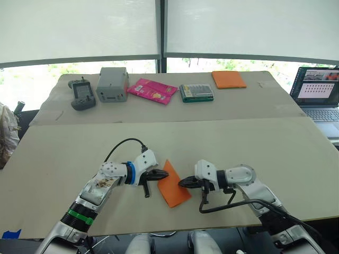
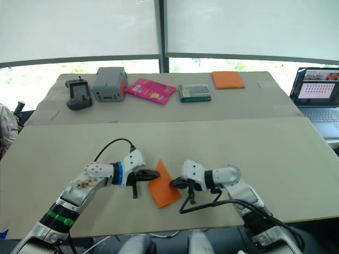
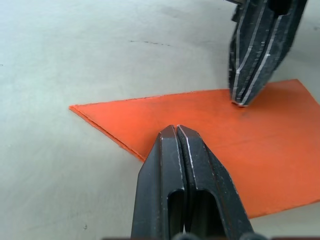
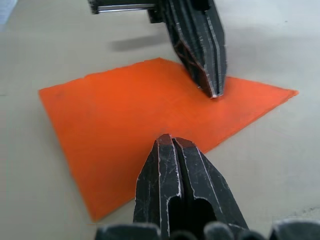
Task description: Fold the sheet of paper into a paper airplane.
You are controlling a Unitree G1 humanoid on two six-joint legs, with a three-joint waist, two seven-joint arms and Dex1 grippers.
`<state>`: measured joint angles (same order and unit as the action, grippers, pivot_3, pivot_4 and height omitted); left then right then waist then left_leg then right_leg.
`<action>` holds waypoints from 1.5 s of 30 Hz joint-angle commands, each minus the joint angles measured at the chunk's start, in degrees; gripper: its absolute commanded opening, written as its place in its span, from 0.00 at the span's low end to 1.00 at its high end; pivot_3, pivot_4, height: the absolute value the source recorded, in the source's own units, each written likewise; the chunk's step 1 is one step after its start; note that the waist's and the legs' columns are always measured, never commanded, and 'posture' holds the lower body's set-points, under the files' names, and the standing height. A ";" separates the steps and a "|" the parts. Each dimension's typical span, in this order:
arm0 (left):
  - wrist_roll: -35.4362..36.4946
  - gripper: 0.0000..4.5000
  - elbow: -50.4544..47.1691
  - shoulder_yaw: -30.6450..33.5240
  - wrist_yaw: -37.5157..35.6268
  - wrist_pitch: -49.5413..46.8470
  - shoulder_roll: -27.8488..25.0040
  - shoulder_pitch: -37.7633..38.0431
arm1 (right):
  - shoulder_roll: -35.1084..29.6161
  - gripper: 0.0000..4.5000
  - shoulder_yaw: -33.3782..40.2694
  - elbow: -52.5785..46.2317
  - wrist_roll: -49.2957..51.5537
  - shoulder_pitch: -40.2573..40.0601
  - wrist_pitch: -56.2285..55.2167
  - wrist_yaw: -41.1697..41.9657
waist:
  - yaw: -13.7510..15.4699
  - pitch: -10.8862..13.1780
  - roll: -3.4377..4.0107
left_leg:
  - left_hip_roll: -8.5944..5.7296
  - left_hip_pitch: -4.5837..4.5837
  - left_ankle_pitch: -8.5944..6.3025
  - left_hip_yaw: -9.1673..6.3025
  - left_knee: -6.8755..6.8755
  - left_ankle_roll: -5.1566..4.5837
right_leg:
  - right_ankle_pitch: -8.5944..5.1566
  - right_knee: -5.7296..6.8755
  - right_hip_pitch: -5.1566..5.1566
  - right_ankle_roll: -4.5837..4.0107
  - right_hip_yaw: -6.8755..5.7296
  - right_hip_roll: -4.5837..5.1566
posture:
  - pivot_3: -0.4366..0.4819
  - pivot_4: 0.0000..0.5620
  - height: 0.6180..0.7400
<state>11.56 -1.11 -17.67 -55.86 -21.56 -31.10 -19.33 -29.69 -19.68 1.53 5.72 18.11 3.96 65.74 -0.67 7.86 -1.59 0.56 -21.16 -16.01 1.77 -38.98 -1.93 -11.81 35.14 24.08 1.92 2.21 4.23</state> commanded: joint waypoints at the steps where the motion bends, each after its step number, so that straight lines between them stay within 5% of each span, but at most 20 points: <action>1: -1.69 0.01 2.05 -0.43 0.29 -0.82 -0.26 0.38 | -1.88 0.00 0.26 -2.95 1.54 -2.30 1.55 1.60 | 0.01 0.00 0.00 | 0.00 0.00 0.00 0.00 0.00 0.00 | 0.00 -0.01 0.00 0.00 0.00 0.00 | 0.48 0.27 1.00; 14: -1.06 0.01 1.28 0.06 0.08 -1.85 0.40 0.05 | -10.38 0.00 6.53 -12.26 13.27 -12.14 8.54 5.58 | 0.44 0.02 -0.02 | -0.05 -0.03 0.00 0.00 -0.02 0.00 | -0.02 -0.04 -0.02 0.03 0.01 0.04 | 0.48 0.27 1.00; 22: 0.42 0.01 0.52 1.75 0.89 -3.74 1.53 0.08 | -6.75 0.00 13.39 -17.23 23.77 -2.20 21.49 -1.45 | 0.06 0.05 -0.07 | 0.04 -0.03 0.00 0.00 -0.02 0.00 | -0.01 -0.02 0.02 0.03 0.02 -0.04 | 0.48 0.27 1.00; 34: -0.91 0.01 4.27 1.05 0.33 -2.97 2.95 -2.81 | 2.63 0.00 -4.16 -6.42 5.13 0.28 20.57 -12.37 | 0.45 0.06 -0.09 | -0.14 -0.20 0.00 -0.02 -0.14 0.00 | 0.01 -0.04 0.08 0.04 -0.03 0.10 | 0.48 0.27 1.00; 45: -2.87 0.01 15.81 2.43 0.14 4.57 4.60 -9.97 | 1.20 0.00 -10.76 -5.93 -2.09 1.94 31.52 -15.13 | 0.01 -0.05 -0.10 | -0.12 0.04 0.00 -0.05 -0.13 0.00 | 0.01 0.05 -0.07 0.03 -0.04 -0.06 | 0.48 0.27 1.00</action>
<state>9.74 13.35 -15.72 -55.80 -18.59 -26.63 -28.27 -27.22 -27.75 -8.56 7.66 21.96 30.50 52.50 -0.67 7.81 -1.69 0.44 -21.12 -16.00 1.72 -39.11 -1.93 -11.80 35.19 24.01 1.95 2.17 4.17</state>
